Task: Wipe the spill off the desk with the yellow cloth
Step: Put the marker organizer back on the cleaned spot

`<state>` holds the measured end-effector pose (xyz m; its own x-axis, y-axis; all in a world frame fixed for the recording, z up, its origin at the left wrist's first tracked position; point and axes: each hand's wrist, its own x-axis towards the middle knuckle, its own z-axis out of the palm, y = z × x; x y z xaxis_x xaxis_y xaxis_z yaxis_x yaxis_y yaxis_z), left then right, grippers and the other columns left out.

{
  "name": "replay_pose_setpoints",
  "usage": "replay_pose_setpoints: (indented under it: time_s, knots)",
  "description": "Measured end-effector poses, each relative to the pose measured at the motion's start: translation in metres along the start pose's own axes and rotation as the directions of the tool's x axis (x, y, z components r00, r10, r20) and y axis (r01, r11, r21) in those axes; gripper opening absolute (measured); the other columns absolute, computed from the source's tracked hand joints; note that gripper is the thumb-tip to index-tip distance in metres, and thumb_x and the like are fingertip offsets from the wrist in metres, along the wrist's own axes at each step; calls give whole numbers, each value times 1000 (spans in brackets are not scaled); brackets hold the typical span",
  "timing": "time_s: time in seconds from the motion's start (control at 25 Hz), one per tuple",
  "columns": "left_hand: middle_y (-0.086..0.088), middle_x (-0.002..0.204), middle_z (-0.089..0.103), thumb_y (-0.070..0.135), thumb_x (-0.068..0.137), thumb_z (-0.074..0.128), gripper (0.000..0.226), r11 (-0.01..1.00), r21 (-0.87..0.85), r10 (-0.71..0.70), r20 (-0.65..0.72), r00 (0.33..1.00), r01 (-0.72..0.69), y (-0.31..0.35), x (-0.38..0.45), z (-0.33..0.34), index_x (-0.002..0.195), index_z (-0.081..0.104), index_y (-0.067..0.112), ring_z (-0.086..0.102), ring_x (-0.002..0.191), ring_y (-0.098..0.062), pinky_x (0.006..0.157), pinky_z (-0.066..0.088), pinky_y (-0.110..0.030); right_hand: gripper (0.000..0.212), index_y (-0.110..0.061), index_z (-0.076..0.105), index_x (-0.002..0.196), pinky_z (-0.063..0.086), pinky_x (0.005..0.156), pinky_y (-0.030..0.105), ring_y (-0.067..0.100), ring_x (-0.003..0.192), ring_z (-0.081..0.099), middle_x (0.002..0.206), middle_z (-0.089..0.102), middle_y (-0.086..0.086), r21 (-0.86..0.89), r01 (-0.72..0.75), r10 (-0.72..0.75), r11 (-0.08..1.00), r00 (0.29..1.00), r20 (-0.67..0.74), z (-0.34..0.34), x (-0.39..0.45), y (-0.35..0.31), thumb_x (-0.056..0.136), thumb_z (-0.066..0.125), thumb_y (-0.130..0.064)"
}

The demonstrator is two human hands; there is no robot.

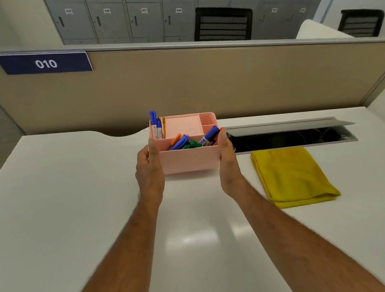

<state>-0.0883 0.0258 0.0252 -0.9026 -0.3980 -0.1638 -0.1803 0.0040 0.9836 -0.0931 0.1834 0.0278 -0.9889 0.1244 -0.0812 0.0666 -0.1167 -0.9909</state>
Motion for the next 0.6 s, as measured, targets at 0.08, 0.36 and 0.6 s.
replay_pose_setpoints:
  time_s: [0.08, 0.36, 0.6]
  knots:
    - [2, 123, 63, 93, 57, 22, 105, 1000, 19, -11, -4, 1000, 11, -3, -2, 10, 135, 49, 29, 63, 106, -20, 86, 55, -32, 111, -29, 45, 142, 56, 94, 45, 27, 115, 64, 124, 66, 7, -12, -11, 11, 1000, 1000, -16, -9, 3, 4, 55, 42, -98]
    - [8, 114, 59, 86, 70, 23, 90, 996, 81, 25, -38, 999, -22, -11, -1, 26, 134, 49, 29, 62, 91, -12, 63, 44, -18, 104, -31, 47, 140, 47, 105, 55, 31, 122, 58, 128, 63, 9, -18, -42, 41, 999, 998, -46, -20, 7, 16, 60, 39, -97]
    - [9, 111, 61, 87, 70, 24, 88, 996, 87, 30, -52, 998, -25, -14, 0, 25, 133, 48, 31, 63, 85, -8, 60, 47, -18, 88, -27, 41, 144, 56, 91, 47, 33, 115, 62, 123, 65, 11, -45, -33, 32, 998, 999, -25, -23, 15, 19, 75, 34, -82]
